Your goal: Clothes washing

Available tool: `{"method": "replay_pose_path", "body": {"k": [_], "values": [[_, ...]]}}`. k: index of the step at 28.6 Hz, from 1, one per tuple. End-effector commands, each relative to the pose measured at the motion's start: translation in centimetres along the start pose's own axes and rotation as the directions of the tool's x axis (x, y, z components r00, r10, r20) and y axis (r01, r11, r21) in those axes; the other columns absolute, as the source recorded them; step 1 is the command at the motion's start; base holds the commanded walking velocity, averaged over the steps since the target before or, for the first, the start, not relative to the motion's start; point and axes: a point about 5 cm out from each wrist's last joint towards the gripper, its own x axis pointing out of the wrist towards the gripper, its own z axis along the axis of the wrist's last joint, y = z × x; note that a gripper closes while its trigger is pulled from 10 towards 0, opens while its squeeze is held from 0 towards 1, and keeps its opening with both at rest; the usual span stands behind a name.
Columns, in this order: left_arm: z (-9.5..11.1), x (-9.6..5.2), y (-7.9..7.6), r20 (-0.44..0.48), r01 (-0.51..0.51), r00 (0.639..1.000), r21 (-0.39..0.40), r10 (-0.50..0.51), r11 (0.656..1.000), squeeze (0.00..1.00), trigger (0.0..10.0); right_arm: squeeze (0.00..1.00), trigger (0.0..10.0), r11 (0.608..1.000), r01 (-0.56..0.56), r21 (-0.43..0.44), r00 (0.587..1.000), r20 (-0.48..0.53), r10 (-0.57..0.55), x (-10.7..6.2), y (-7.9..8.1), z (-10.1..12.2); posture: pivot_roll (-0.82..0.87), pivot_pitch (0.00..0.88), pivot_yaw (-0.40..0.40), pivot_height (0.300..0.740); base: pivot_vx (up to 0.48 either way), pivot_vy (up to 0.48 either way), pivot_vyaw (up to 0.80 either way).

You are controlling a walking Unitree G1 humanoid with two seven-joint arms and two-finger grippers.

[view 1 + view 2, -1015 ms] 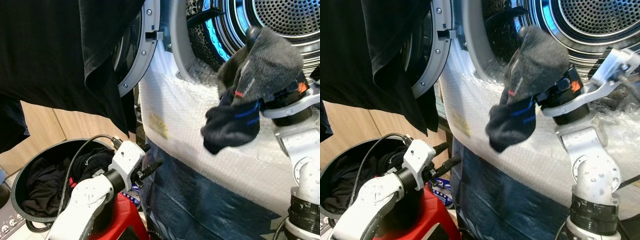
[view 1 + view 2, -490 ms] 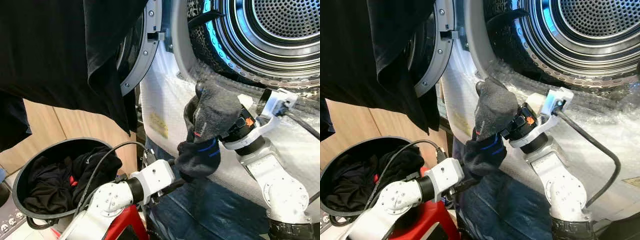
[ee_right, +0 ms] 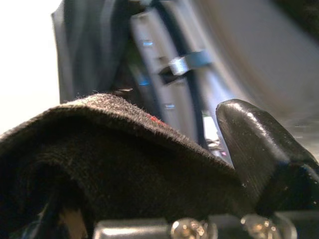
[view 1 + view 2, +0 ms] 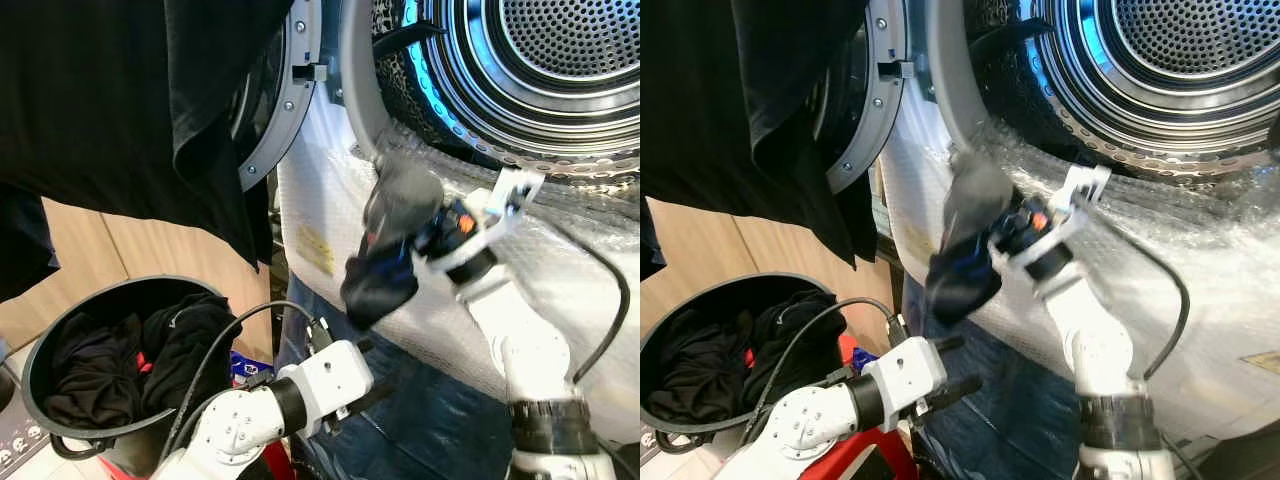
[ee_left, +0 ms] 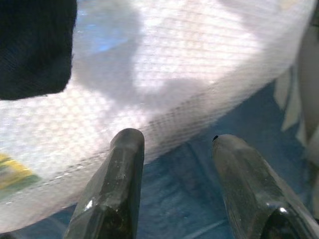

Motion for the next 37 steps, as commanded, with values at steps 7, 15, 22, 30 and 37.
{"method": "replay_pose_path", "body": {"k": [7, 15, 22, 30, 37], "values": [[0.3, 0.0, -0.3, 0.038, -0.109, 0.993, 0.031, 0.108, 0.994, 0.00, 10.0, 0.00, 10.0, 0.994, 0.106, -0.025, 0.994, 0.001, -0.106, 0.3, -2.5, 0.0, 0.06, 0.000, -0.068, 0.740, 0.000, 0.000, 0.00], [0.7, -0.4, -0.5, 0.075, -0.119, 0.990, 0.007, 0.118, 0.993, 0.00, 10.0, 0.00, 10.0, 1.000, 0.022, 0.001, 1.000, -0.014, -0.022, -2.2, -3.0, -0.1, 0.07, 0.000, -0.073, 0.740, 0.000, 0.000, 0.00], [1.5, -0.7, -0.5, 0.121, -0.076, 0.990, 0.063, 0.068, 0.995, 0.00, 10.0, 0.00, 10.0, 0.981, -0.173, 0.086, 0.984, -0.035, 0.176, -5.0, -0.9, -0.5, 0.06, 0.000, -0.064, 0.740, 0.000, 0.000, 0.00], [1.6, -1.2, -1.2, 0.114, -0.003, 0.993, 0.074, -0.005, 0.997, 0.00, 10.0, 0.00, 10.0, 0.978, -0.180, 0.101, 0.977, -0.095, 0.190, -6.6, -0.5, -0.9, 0.06, 0.000, -0.060, 0.740, 0.000, 0.000, 0.00], [3.3, -1.6, -1.0, 0.171, 0.010, 0.985, 0.033, -0.015, 0.999, 0.00, 10.0, 0.00, 10.0, 0.979, -0.154, 0.131, 0.975, -0.141, 0.172, -7.7, -0.6, -1.8, 0.08, 0.000, -0.076, 0.740, 0.000, 0.000, 0.00]]}}
